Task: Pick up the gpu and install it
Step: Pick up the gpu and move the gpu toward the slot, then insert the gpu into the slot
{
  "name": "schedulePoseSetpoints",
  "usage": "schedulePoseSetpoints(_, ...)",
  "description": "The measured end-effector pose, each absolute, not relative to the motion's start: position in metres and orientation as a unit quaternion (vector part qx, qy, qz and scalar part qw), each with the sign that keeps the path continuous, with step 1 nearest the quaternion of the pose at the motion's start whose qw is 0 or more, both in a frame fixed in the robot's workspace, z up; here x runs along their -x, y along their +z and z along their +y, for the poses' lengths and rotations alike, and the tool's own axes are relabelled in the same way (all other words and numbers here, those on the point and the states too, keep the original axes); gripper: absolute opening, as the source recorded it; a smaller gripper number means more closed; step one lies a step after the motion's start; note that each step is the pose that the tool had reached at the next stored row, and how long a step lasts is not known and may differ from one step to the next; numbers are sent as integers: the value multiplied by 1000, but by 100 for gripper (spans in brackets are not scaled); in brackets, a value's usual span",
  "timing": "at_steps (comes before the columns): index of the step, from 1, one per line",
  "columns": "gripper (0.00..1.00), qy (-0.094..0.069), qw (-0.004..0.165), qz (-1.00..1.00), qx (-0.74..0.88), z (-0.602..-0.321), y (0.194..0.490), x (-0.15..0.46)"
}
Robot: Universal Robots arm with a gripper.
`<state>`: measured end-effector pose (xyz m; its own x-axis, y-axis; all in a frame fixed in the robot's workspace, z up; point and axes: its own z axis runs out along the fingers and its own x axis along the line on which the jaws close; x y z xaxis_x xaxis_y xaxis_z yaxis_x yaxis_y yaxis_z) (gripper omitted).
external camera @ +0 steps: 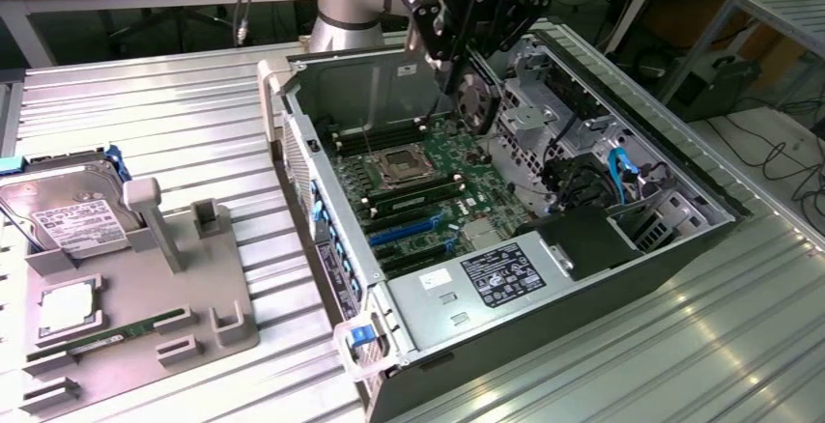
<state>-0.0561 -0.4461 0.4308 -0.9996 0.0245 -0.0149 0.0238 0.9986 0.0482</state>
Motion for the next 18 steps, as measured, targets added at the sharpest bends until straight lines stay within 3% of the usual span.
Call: schedulePoseSetpoints(18,28,24,8,1000,-12,-446,430,29)
